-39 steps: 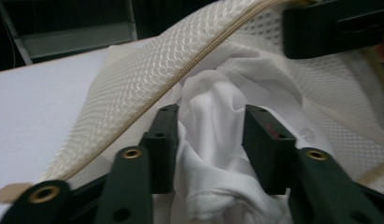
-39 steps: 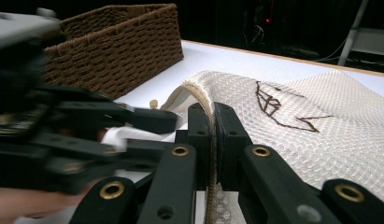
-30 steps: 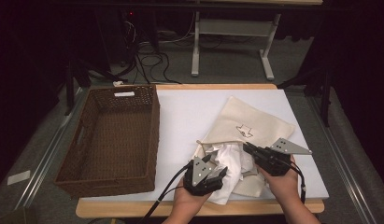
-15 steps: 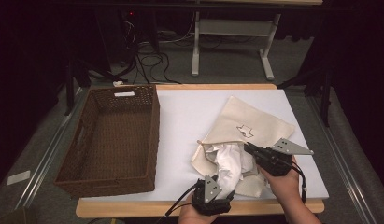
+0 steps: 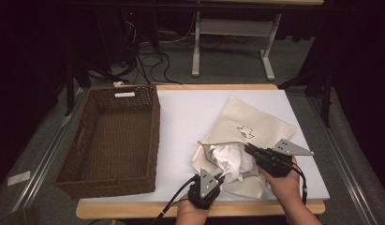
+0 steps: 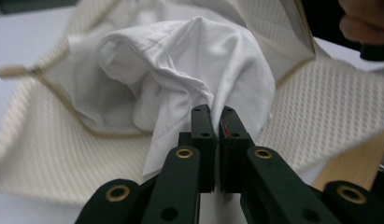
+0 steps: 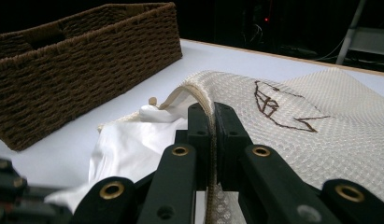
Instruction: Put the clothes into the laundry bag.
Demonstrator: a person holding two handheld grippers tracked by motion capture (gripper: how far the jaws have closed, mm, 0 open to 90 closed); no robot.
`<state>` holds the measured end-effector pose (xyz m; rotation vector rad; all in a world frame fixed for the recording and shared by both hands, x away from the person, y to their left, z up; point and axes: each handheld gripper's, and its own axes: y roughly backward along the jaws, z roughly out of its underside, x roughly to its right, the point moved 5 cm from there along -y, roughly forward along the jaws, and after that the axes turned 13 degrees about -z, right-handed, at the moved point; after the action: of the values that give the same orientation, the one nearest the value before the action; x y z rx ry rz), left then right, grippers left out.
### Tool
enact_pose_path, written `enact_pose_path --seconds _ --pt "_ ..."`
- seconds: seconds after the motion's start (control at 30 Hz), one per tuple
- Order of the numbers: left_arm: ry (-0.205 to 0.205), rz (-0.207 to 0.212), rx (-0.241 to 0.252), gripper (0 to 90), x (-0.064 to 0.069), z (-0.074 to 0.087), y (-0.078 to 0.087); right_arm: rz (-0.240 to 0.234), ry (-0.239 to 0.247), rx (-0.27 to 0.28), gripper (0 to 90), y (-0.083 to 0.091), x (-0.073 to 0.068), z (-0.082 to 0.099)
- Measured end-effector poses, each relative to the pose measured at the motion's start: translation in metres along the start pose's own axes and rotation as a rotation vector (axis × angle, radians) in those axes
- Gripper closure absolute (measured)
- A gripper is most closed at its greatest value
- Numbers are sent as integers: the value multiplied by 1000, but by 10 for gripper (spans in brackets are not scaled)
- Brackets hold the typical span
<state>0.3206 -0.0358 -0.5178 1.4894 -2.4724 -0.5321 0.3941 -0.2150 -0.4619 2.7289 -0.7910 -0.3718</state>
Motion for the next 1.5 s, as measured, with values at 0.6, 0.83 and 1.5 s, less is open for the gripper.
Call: enact_pose_path --seconds 0.6,0.83,1.5 --pt "-8 -43 -4 866 10 -33 -83 -6 -9 5 873 2 1 1" --pt "-32 -72 25 858 12 -41 -103 -8 -17 10 873 3 0 1" --pt "-31 -19 40 311 9 -27 -68 -7 -31 15 873 6 3 2"
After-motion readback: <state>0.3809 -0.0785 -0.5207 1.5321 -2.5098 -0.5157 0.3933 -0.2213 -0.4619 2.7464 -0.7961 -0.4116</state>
